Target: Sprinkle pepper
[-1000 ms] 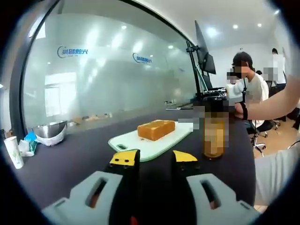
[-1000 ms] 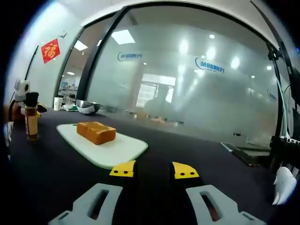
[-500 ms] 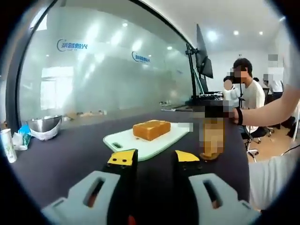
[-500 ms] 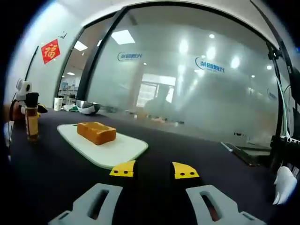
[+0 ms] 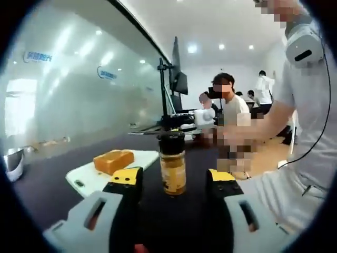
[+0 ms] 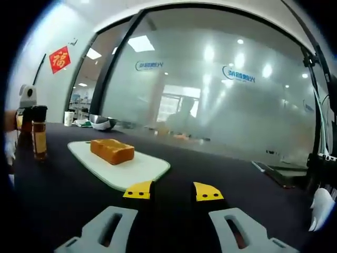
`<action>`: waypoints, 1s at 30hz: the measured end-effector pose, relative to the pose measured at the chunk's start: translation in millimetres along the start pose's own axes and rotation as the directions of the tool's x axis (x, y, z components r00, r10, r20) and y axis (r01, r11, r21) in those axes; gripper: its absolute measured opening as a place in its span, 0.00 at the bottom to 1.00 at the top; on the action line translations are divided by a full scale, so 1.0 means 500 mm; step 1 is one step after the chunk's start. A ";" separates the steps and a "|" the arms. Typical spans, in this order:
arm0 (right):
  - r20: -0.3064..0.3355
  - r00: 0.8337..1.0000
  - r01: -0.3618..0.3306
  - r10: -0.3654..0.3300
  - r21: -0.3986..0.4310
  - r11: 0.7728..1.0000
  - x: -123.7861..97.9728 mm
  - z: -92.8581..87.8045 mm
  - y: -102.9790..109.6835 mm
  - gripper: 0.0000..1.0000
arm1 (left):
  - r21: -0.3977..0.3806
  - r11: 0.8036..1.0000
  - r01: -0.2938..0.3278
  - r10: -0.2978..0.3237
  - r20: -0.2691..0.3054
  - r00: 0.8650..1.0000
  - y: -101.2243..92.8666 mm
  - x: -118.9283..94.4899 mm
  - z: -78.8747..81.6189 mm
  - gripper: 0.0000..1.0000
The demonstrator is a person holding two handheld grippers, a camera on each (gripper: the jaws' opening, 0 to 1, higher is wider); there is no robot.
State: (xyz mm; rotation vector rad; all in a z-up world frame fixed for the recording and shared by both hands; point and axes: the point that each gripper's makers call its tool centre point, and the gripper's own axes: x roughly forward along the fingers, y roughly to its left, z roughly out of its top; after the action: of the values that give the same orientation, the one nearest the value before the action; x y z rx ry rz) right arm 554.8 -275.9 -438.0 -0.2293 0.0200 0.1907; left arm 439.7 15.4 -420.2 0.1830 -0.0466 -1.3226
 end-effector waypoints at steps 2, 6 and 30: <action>0.001 1.000 0.002 -0.002 0.003 1.000 -0.001 0.000 -0.001 0.24 | -0.008 1.000 0.017 -0.017 -0.010 1.000 -0.004 0.019 -0.006 0.50; 0.000 1.000 0.001 -0.001 0.000 1.000 -0.001 0.000 -0.001 0.24 | -0.010 0.999 0.035 -0.035 -0.018 0.999 0.004 0.048 -0.012 0.51; 0.024 0.999 -0.023 0.023 0.018 1.000 -0.002 0.008 0.007 0.23 | -0.061 0.984 0.167 -0.168 0.002 0.986 -0.019 0.118 -0.015 0.39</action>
State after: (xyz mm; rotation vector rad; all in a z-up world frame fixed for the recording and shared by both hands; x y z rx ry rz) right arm 553.3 -272.0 -434.9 -0.2084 0.0005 0.2160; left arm 445.9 -43.2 -433.2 0.1387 0.0121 -1.4897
